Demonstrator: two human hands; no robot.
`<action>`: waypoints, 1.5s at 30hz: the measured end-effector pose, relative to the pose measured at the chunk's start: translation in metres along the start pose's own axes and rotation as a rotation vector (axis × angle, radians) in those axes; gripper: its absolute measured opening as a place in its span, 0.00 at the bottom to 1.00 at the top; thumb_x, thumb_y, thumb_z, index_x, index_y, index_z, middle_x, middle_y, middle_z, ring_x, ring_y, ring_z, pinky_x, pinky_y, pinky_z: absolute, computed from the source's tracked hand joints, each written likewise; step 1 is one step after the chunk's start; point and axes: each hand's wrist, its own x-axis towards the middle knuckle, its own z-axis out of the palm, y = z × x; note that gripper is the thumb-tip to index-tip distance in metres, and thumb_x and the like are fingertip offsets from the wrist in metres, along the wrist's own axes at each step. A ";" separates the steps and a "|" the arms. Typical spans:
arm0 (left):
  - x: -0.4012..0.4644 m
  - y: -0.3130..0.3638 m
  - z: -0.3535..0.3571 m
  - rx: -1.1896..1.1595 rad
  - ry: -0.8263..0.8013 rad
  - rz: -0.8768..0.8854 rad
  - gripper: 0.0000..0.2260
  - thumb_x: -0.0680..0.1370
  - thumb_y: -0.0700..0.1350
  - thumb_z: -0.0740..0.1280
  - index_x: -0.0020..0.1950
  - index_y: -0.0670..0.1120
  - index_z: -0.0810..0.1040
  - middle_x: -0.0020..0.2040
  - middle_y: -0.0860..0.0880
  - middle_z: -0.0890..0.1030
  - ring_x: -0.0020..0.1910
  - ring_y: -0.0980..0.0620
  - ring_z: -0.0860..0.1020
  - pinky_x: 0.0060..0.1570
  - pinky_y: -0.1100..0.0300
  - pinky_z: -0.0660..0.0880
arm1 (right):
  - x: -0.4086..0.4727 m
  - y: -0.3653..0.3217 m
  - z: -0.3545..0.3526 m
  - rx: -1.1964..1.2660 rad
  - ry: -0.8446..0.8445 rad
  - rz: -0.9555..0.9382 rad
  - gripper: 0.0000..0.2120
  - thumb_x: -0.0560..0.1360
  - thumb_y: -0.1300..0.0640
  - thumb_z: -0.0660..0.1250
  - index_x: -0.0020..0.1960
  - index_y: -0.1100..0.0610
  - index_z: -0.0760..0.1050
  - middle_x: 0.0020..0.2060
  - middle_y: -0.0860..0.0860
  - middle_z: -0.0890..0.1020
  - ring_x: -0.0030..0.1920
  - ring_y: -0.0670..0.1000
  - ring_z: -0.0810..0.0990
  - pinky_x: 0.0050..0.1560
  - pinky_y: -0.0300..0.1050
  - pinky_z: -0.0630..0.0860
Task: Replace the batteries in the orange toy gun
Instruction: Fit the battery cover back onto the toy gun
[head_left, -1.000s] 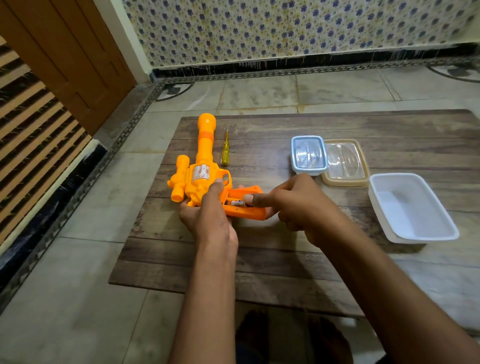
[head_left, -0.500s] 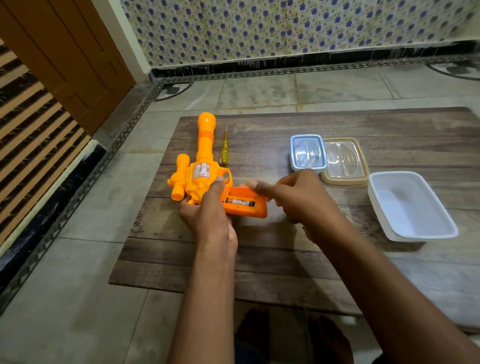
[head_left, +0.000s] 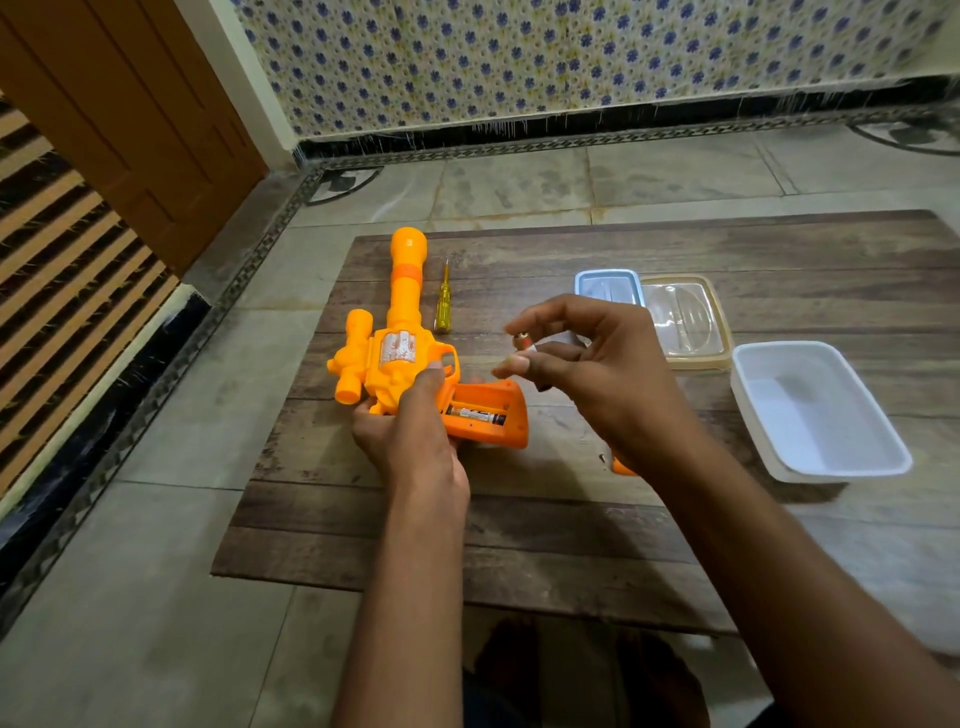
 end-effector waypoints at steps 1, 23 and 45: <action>0.000 0.000 0.000 0.000 -0.003 0.005 0.28 0.73 0.37 0.79 0.72 0.46 0.76 0.62 0.45 0.84 0.56 0.43 0.85 0.54 0.41 0.84 | 0.000 0.001 0.001 -0.001 0.011 -0.018 0.10 0.73 0.66 0.76 0.53 0.61 0.83 0.49 0.58 0.85 0.46 0.51 0.89 0.41 0.36 0.80; 0.009 -0.010 0.000 -0.041 -0.035 0.047 0.30 0.68 0.41 0.78 0.70 0.48 0.77 0.60 0.44 0.86 0.55 0.41 0.87 0.57 0.36 0.82 | 0.007 0.026 0.028 -0.561 -0.058 -0.497 0.06 0.70 0.67 0.75 0.47 0.61 0.86 0.42 0.53 0.88 0.40 0.53 0.86 0.42 0.51 0.81; 0.013 -0.018 0.001 -0.028 -0.012 0.102 0.22 0.76 0.36 0.76 0.69 0.43 0.78 0.60 0.43 0.86 0.56 0.42 0.86 0.60 0.40 0.82 | 0.011 0.024 0.052 -0.114 0.090 0.164 0.04 0.69 0.67 0.78 0.36 0.63 0.85 0.33 0.54 0.86 0.38 0.50 0.86 0.45 0.47 0.85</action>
